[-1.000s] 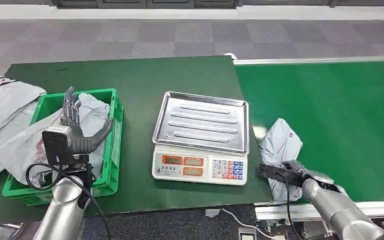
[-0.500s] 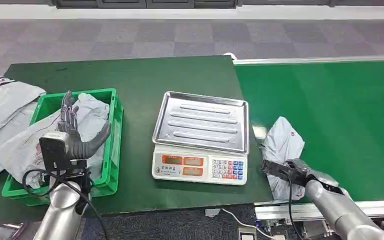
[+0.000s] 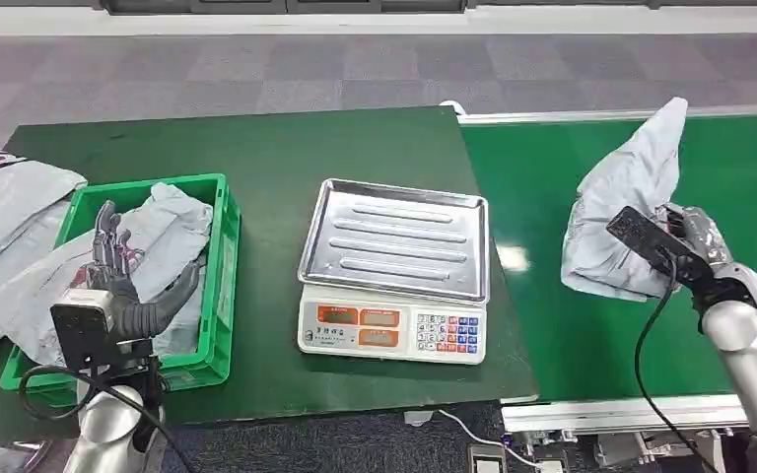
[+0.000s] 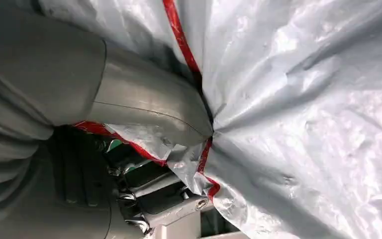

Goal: Moved the parcel from conveyor to table for the left to box.

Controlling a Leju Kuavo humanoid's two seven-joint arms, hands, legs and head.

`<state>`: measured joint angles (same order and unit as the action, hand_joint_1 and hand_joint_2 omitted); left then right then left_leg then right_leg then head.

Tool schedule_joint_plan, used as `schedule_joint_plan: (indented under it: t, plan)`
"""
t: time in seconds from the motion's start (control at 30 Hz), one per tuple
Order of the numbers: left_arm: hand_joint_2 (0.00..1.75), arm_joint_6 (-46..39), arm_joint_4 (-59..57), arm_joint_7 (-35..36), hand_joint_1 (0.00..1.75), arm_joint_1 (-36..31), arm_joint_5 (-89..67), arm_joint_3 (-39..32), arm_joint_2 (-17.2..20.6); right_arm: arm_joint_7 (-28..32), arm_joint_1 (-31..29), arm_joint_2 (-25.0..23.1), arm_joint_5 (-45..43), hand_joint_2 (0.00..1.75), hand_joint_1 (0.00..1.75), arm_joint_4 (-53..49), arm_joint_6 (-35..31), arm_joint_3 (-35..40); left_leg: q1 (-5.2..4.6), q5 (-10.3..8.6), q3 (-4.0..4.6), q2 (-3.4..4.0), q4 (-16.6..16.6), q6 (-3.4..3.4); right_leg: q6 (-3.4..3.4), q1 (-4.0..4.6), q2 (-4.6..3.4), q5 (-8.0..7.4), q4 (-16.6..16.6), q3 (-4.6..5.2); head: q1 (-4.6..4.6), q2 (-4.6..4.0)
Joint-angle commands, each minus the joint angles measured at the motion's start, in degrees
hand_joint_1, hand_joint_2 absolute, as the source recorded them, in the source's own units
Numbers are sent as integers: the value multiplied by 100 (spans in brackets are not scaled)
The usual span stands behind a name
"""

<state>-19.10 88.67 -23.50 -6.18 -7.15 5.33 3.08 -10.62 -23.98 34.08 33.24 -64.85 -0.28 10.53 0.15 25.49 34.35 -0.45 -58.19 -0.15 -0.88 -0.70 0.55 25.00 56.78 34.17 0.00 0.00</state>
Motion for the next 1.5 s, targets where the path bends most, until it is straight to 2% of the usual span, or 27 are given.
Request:
schedule_joint_plan:
  t: [0.03,0.33,0.37,0.43,0.6,0.63,0.67,0.7,0.77,0.8,0.83,0.87,0.9,0.93,1.0,1.03,1.13,1.17,1.23,1.27,1.43,1.5]
  plan:
    - [175,-1,-110,9,0,-59,-3,-218,-113,7,0,-105,-3,175,175,-245,19,-342,-2,0,-12,7,9,-3,5,-1,-7,-1,-6,-8,0,0]
    - [175,-1,-110,9,0,-59,-3,-218,-113,7,0,-105,-3,175,175,-245,19,-342,0,1,-8,8,4,-2,3,0,-8,-1,-2,-4,0,0]
    - [175,-54,-114,-25,0,-25,-7,-215,-109,810,54,-595,-171,175,175,-471,-972,-766,0,1,-11,9,8,-2,4,0,-9,-1,-5,-8,0,0]
    - [175,-73,-177,-64,0,-63,8,-204,-80,559,-78,-732,-33,175,175,-599,-1002,-632,1,2,-18,24,12,-4,7,1,-24,-4,-8,-9,0,0]
    - [175,-67,-360,-91,0,-260,35,-132,-78,634,-107,-687,-254,175,175,-828,-1128,-690,2,2,-15,31,12,-7,9,2,-30,-5,-3,-5,0,0]
    - [175,-72,-395,-92,0,-291,34,-95,-76,648,-187,-671,-323,175,175,-832,-1008,-607,-1,-1,-6,11,6,-4,5,0,-12,-1,3,-1,0,0]
    - [175,-53,-442,-92,0,-339,32,-46,-66,733,-464,-779,-360,175,175,-677,-594,-338,1,-3,-11,14,12,-5,7,2,-16,-5,-4,-4,0,0]
    - [175,-41,-503,-88,0,-399,33,-8,-79,644,-783,-1021,-153,175,175,-442,-493,-51,-1,-3,-1,9,6,-2,4,0,-8,-2,3,4,0,0]
    - [175,59,-682,30,0,-587,24,138,-75,509,-1541,-1660,195,175,175,297,-373,688,-2,1,-3,34,5,-2,5,-2,-32,-6,8,7,0,0]
    - [175,69,-747,65,0,-666,22,172,-86,359,-1771,-1892,316,175,175,559,-461,909,-1,3,-10,76,7,-5,8,0,-75,-18,7,14,0,0]
    - [175,64,-782,83,0,-705,20,201,-82,300,-1893,-1966,280,175,175,723,-593,1087,2,5,-4,83,7,-6,7,2,-81,-20,10,7,0,0]
    - [175,64,-792,85,0,-714,20,206,-81,284,-1913,-1972,261,175,175,745,-625,1135,1,-1,-16,106,18,-9,11,1,-105,-31,4,13,2,0]
    - [175,64,-782,86,0,-705,21,211,-70,277,-1883,-1873,163,175,175,693,-666,1213,4,-1,37,76,7,-8,13,3,-74,-21,16,19,0,0]
    - [175,66,-769,86,0,-692,20,209,-66,281,-1847,-1805,115,175,175,637,-670,1227,4,-11,-6,105,23,-13,19,4,-99,-35,3,28,0,0]
    - [175,67,-753,86,0,-675,18,201,-59,289,-1798,-1729,74,175,175,577,-669,1212,3,-17,-16,118,26,-20,32,4,-113,-43,3,34,-2,0]
    - [175,67,-750,86,0,-671,18,199,-58,293,-1785,-1711,65,175,175,565,-669,1203,-1,-19,2,75,8,-12,23,1,-72,-28,19,38,-2,0]
    - [175,67,-750,86,0,-671,18,199,-58,293,-1785,-1711,65,175,175,565,-669,1203,2,-30,1,50,15,-24,26,4,-55,-28,17,31,0,0]
    - [175,673,-1246,352,0,-1217,104,553,-161,493,-1811,-2094,-309,175,175,1026,1132,1778,2,-29,4,50,12,-24,24,4,-57,-28,21,34,0,0]
    - [175,447,-1931,354,0,-1831,47,853,-389,711,-1870,-2725,-333,175,175,2055,742,2261,3,-30,1,50,15,-25,25,5,-58,-30,19,29,0,0]
    - [175,386,-2009,283,0,-1926,88,936,-389,769,-1953,-2801,-470,175,175,2347,774,2417,14,-32,2,41,10,-26,26,14,-50,-33,15,23,0,0]
    - [175,371,-1960,347,0,-1977,137,1037,-273,752,-2159,-2749,-867,175,175,2783,1157,2531,13,-40,6,54,15,-29,37,13,-63,-44,20,40,0,0]
    - [175,373,-1944,348,0,-1956,139,1035,-260,774,-2180,-2722,-881,175,175,2780,1177,2532,8,-50,14,21,16,-34,36,8,-29,-38,21,41,-2,0]
